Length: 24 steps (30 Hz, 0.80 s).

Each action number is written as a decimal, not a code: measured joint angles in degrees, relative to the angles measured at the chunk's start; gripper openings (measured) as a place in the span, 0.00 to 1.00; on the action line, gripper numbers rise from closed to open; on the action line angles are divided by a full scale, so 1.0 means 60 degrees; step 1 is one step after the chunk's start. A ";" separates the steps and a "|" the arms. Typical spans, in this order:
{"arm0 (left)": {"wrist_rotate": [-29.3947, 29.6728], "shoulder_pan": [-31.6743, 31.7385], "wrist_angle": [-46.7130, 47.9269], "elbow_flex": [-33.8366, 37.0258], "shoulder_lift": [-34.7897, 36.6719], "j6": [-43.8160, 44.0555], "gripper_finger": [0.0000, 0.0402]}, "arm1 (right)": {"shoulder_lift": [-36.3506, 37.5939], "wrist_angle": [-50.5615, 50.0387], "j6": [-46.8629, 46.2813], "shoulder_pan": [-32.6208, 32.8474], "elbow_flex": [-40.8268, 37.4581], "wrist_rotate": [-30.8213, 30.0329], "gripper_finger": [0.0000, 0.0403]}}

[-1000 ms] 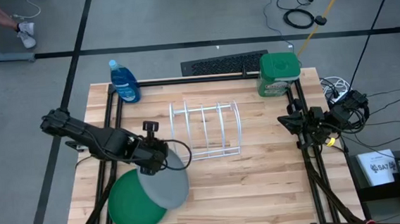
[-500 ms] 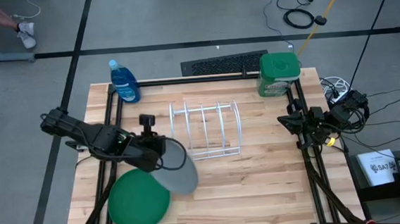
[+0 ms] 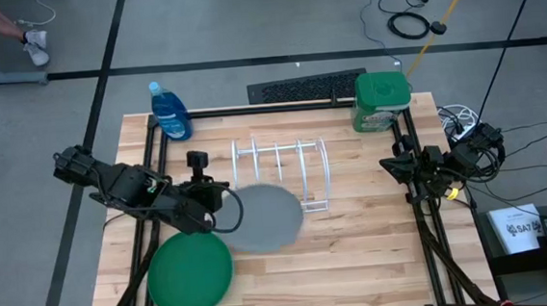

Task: Sort dishes
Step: Put the gray plate into the dish rack

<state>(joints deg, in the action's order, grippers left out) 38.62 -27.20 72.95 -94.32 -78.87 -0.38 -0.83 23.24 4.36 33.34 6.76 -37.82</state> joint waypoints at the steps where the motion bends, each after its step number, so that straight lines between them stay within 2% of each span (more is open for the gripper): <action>1: -0.0210 0.0069 0.0039 0.0013 0.0000 0.0050 0.00 | 0.0001 0.0000 0.0000 0.0001 0.0000 -0.0001 0.03; 6: -0.0269 0.0429 0.0039 0.0432 -0.0015 0.2165 0.02 | 0.0002 0.0000 -0.0028 0.0002 0.0000 0.0000 0.03; 11: -0.1404 0.0681 0.0073 0.0832 -0.0011 0.3646 0.19 | 0.0002 0.0000 -0.0033 0.0004 0.0000 0.0000 0.03; 17: -0.2023 0.0685 -0.0126 0.1560 -0.0018 0.4020 0.41 | 0.0001 0.0000 -0.0036 0.0003 0.0000 0.0000 0.03; 20: -0.2597 0.0685 -0.0688 0.2064 -0.0028 0.4017 0.45 | -0.0001 0.0004 -0.0036 0.0000 0.0000 0.0000 0.03; 24: -0.3334 0.0653 -0.2247 0.3056 -0.0322 0.3728 0.46 | 0.0002 0.0003 -0.0036 0.0000 0.0000 0.0003 0.03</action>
<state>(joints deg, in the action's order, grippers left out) 18.62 -23.29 59.47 -75.99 -80.80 21.99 -0.82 23.26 4.14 33.34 6.76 -37.80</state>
